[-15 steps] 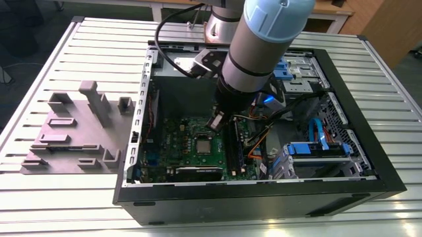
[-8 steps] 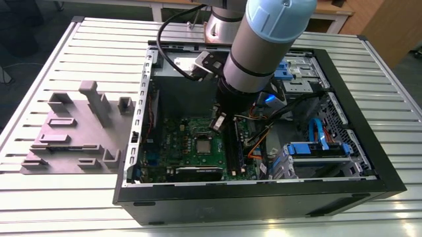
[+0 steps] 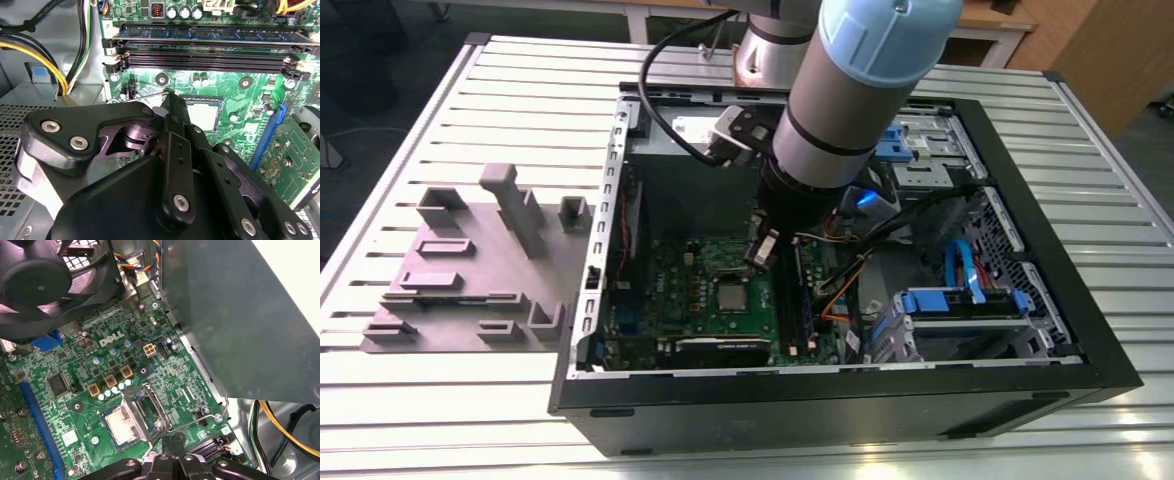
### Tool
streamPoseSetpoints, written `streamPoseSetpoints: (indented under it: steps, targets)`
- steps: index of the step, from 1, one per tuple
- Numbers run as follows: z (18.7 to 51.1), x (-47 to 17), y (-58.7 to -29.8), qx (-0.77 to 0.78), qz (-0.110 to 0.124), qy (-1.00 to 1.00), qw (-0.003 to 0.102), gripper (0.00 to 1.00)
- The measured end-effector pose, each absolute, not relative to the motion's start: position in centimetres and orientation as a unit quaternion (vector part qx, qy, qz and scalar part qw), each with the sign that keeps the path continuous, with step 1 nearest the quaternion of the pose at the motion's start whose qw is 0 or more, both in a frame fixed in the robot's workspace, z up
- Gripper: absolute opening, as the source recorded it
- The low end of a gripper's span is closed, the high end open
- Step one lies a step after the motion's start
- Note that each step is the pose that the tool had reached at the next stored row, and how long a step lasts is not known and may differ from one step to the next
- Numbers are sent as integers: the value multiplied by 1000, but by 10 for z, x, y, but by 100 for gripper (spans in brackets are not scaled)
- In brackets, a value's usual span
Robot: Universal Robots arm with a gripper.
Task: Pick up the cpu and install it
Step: 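Close the cpu cover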
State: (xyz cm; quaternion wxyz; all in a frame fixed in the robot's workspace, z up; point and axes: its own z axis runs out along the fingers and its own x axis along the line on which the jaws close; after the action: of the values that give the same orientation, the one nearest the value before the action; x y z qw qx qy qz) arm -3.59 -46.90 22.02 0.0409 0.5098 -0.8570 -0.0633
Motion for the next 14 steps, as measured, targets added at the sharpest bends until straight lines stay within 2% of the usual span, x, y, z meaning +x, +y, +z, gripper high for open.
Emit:
streamPoseSetpoints:
  steps: [14]
  targets:
    - [219, -35, -468, 520, -63, -851, 42, 10]
